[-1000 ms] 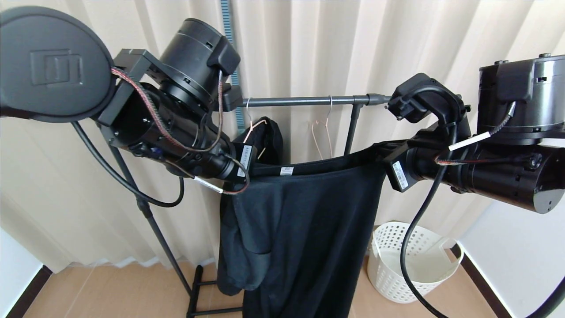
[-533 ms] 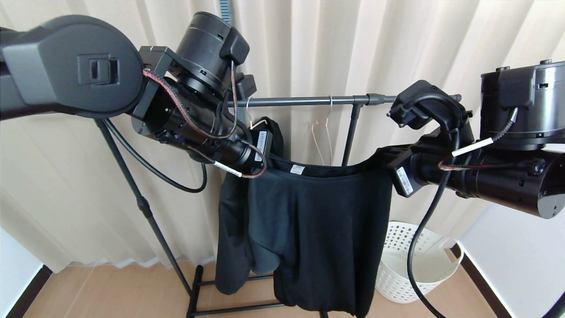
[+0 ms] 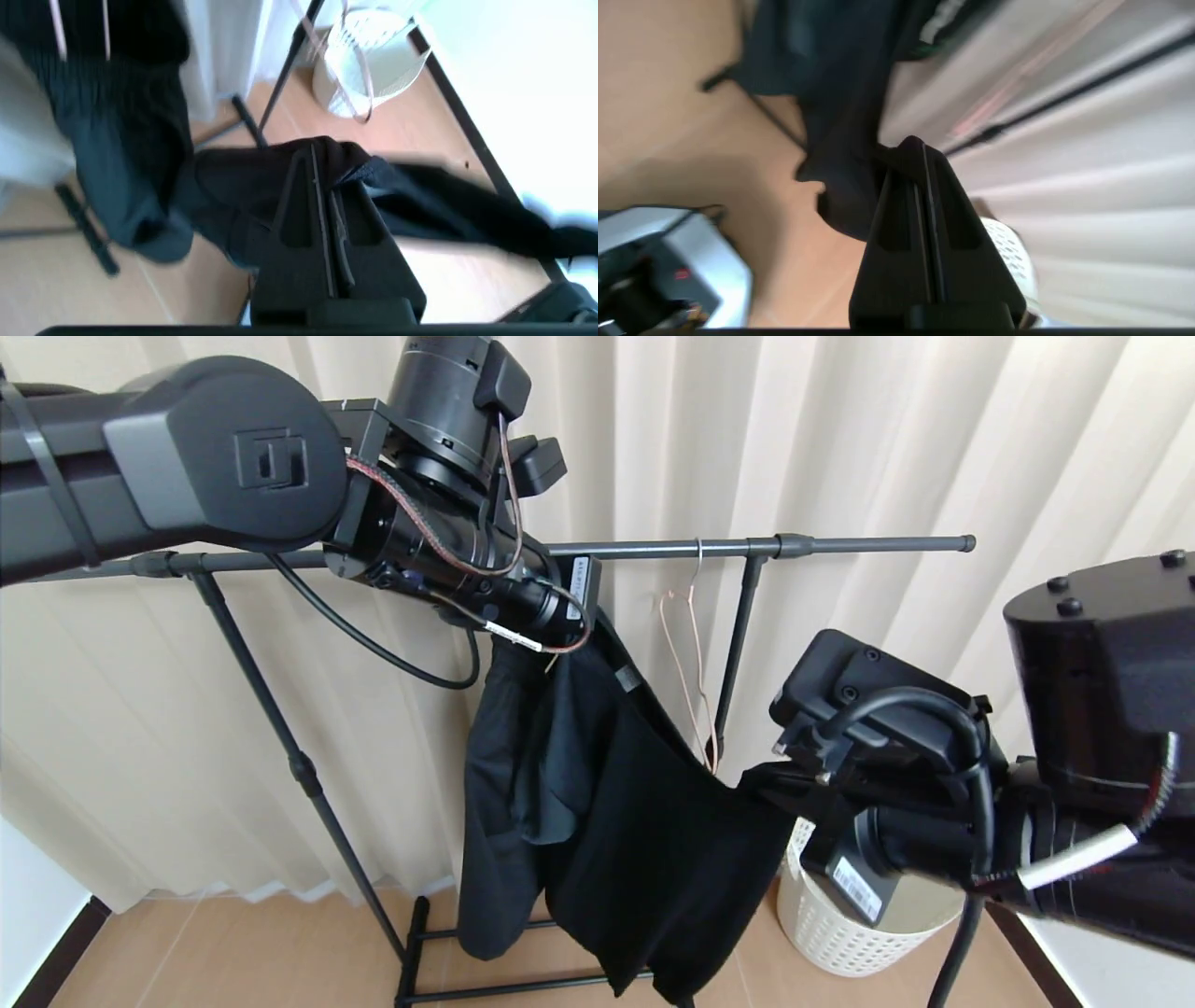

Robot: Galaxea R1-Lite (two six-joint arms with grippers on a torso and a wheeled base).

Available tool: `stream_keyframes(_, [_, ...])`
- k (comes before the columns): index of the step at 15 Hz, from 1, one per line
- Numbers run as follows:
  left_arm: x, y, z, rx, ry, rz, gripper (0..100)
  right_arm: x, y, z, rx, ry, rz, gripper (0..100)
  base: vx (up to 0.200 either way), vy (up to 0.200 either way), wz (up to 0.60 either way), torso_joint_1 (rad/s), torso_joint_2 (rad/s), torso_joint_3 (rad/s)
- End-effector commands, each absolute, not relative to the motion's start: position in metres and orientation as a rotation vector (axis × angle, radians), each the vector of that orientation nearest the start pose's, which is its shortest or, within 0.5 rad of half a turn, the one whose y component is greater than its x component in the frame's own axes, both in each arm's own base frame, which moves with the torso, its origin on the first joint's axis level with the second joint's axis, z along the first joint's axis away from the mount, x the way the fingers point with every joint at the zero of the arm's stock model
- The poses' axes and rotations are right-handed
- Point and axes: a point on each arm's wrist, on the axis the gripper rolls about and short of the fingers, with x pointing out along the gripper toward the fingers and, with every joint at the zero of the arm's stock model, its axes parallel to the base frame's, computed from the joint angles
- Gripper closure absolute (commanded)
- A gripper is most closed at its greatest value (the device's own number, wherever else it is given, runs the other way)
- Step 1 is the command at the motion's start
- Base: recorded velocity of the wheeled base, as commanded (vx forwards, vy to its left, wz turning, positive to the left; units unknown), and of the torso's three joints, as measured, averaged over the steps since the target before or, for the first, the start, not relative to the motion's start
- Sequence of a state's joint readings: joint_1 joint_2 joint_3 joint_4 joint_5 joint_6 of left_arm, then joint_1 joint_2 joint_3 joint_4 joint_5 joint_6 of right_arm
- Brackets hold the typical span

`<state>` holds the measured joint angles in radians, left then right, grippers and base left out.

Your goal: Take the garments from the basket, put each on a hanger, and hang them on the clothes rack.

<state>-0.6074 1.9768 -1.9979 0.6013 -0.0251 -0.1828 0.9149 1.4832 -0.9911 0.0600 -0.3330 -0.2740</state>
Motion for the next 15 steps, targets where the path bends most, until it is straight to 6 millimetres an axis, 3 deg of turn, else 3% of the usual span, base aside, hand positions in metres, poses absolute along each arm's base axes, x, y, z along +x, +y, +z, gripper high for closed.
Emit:
stream_keyframes(1, [0.311,-0.22,0.299,-0.004,0.593,-0.57,100,0.134,0.214,0.231,-0.538,0.372,0.734,100,0.0,0.0,0.0,0.0,0.0,0.0])
stream_keyframes(4, [0.311,-0.224,0.304,-0.017,0.545,-0.593,100,0.13,0.247,0.229,-0.38,0.431,0.758,100,0.0,0.0,0.0,0.0,0.0,0.0])
stream_keyframes(7, [0.31,-0.224,0.306,-0.038,0.544,-0.659,100,0.143,0.279,0.223,-0.202,0.478,0.724,100,0.0,0.0,0.0,0.0,0.0,0.0])
stream_keyframes(9, [0.31,-0.224,0.306,-0.038,0.544,-0.66,100,0.148,0.288,0.224,-0.126,0.448,0.721,100,0.0,0.0,0.0,0.0,0.0,0.0])
stream_keyframes(13, [0.311,-0.223,0.308,-0.044,0.531,-0.664,100,0.157,0.279,0.225,-0.109,0.427,0.691,100,0.0,0.0,0.0,0.0,0.0,0.0])
stream_keyframes(15, [0.316,-0.215,0.308,-0.038,0.531,-0.644,100,0.178,0.25,0.228,-0.22,0.395,0.614,100,0.0,0.0,0.0,0.0,0.0,0.0])
